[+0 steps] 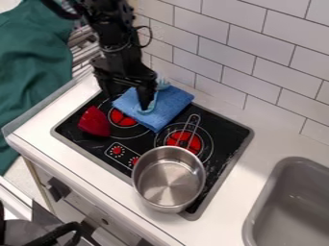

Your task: Move the blue brush at the top of the right burner

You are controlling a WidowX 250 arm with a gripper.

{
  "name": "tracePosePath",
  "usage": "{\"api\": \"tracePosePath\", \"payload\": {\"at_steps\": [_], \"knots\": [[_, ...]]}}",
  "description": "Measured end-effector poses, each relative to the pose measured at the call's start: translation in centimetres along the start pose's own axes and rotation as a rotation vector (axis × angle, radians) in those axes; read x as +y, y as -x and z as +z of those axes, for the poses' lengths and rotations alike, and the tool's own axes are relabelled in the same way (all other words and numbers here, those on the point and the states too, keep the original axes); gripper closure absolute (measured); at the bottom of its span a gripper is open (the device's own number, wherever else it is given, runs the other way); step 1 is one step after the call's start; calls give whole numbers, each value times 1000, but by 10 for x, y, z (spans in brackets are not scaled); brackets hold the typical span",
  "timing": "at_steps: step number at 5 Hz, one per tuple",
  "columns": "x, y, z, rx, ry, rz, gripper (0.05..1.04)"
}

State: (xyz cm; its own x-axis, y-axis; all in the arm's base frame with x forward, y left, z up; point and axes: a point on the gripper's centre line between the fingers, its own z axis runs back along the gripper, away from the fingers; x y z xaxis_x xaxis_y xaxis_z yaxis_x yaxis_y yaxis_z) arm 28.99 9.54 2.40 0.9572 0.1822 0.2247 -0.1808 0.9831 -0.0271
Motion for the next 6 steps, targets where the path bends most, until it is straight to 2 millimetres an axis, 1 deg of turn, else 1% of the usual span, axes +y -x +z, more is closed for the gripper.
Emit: {"api": "tracePosePath", "payload": {"at_steps": [1, 2, 3, 4, 5, 6], "knots": [[-3, -21, -9, -10, 29, 10, 78], [-2, -47, -27, 12, 55, 15, 78], [1, -67, -45, 39, 67, 23, 78], [4, -82, -60, 58, 70, 14, 78], [5, -86, -70, 70, 71, 12, 135], [6, -87, -70, 67, 70, 4, 357]]}}
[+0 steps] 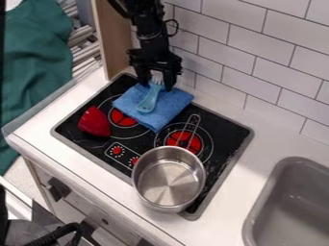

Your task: Move the blue brush at the top of the right burner

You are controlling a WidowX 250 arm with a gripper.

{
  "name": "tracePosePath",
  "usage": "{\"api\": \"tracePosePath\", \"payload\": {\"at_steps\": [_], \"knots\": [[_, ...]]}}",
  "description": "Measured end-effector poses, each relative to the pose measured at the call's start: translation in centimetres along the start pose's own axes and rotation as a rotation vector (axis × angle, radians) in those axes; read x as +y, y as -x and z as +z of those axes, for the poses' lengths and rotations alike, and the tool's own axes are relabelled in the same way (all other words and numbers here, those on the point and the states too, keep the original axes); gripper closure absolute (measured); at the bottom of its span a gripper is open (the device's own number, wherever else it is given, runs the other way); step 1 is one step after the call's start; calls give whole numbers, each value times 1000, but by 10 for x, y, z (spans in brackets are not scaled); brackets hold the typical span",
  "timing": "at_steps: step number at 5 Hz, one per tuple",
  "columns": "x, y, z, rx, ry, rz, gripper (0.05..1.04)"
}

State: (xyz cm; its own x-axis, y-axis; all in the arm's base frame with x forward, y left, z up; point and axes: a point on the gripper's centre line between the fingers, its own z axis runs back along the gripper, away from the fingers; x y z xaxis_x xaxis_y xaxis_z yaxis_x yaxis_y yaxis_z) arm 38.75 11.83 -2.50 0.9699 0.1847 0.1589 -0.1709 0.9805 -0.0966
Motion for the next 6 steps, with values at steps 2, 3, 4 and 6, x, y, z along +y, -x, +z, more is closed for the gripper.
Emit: {"api": "tracePosePath", "payload": {"at_steps": [2, 3, 4, 6], "knots": [[-1, 4, 0, -5, 1, -12, 359], [-22, 5, 35, -102, -7, -65, 359], [-62, 7, 74, -214, 4, -144, 359], [-138, 59, 58, -137, 58, -189, 359]]}}
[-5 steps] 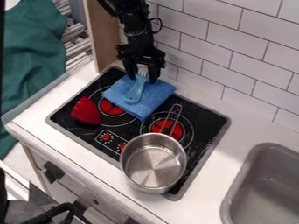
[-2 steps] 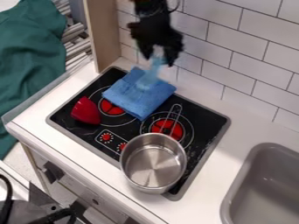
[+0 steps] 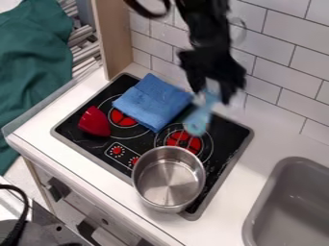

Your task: Move the blue brush at the top of the right burner

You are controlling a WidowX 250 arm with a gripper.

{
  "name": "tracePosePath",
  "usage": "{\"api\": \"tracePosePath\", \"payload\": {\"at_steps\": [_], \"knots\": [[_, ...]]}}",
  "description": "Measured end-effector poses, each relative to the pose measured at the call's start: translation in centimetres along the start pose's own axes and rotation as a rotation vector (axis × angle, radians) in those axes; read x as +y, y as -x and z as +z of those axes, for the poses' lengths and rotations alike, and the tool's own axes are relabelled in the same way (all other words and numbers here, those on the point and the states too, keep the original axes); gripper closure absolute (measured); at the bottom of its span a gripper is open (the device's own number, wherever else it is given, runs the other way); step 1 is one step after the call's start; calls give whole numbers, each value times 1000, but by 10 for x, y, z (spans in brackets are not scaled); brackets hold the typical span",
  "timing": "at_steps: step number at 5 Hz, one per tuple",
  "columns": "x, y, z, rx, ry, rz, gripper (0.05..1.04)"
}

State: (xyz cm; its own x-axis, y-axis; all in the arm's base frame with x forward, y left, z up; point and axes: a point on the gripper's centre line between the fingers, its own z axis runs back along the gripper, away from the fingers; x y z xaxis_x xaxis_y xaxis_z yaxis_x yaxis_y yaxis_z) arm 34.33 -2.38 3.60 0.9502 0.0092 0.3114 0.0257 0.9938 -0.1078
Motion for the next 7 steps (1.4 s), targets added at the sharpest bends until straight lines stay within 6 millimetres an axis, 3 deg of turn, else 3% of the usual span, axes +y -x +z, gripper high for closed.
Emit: {"api": "tracePosePath", "payload": {"at_steps": [2, 3, 4, 6, 7], "knots": [[-30, 6, -23, 32, 15, 58, 360], [-33, -3, -31, 108, -123, 78, 360], [-32, -15, -45, 166, -211, 71, 359], [-30, -20, -56, 175, -161, 66, 359], [-19, -16, -59, 185, -123, 64, 285]]}}
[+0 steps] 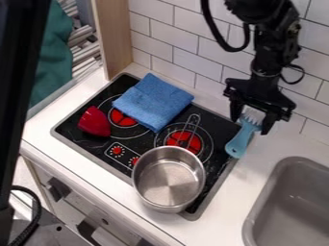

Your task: Move the blue brush at the top of the right burner

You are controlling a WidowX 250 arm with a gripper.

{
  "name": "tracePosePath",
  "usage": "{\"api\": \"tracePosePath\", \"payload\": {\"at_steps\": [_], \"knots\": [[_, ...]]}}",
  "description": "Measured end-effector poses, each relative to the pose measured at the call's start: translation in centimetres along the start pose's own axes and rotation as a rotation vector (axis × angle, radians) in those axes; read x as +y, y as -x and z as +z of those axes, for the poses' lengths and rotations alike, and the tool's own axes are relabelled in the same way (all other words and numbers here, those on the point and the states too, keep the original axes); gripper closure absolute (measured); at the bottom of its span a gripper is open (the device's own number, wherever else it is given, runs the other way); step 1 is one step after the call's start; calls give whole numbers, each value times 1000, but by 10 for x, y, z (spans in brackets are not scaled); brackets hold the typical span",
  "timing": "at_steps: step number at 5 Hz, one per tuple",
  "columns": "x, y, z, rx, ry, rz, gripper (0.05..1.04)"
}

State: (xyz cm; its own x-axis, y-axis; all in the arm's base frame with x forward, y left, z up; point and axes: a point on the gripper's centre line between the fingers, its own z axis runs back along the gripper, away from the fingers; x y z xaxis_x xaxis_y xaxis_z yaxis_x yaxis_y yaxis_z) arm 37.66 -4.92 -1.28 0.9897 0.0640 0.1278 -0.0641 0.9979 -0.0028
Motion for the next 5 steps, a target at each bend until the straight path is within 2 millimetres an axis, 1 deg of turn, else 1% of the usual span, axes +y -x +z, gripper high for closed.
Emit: {"api": "tracePosePath", "payload": {"at_steps": [1, 2, 3, 4, 5], "knots": [[15, 1, -2, 14, 21, 6, 70], [16, 8, -3, 28, 45, -25, 75], [21, 6, 23, -29, 61, -49, 78], [26, 8, 59, -99, 49, -79, 78], [31, 16, 73, -104, 46, -49, 78]]}}
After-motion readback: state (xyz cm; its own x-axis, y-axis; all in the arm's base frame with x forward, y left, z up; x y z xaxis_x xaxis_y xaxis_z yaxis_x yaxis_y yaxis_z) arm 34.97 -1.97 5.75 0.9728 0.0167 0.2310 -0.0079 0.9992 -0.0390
